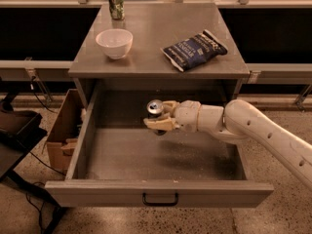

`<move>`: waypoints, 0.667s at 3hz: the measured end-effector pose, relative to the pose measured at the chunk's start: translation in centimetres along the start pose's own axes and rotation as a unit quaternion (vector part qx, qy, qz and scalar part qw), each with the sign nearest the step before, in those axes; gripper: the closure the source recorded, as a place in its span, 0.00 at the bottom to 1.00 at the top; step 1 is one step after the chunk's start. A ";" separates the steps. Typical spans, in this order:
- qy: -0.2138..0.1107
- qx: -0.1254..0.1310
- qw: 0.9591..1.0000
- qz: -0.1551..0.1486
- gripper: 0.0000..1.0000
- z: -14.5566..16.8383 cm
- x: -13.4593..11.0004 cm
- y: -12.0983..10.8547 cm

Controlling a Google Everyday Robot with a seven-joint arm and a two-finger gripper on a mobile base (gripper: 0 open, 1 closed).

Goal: Place redbull can into top drawer

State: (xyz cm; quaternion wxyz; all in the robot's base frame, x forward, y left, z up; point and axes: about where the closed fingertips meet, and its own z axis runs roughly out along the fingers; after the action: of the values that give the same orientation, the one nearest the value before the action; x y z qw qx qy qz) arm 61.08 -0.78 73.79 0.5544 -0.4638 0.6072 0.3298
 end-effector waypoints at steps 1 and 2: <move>0.006 -0.023 0.999 0.024 1.00 2.5 1.6 0.6; 0.031 -0.053 0.997 0.045 1.00 6.2 3.5 2.2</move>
Offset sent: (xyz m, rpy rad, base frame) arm 0.0039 0.1004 -0.0824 -0.0758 0.2164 0.1347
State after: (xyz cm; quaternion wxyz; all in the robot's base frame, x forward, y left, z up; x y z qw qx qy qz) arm 61.50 4.98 69.06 0.4947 -0.4746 0.6258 0.3720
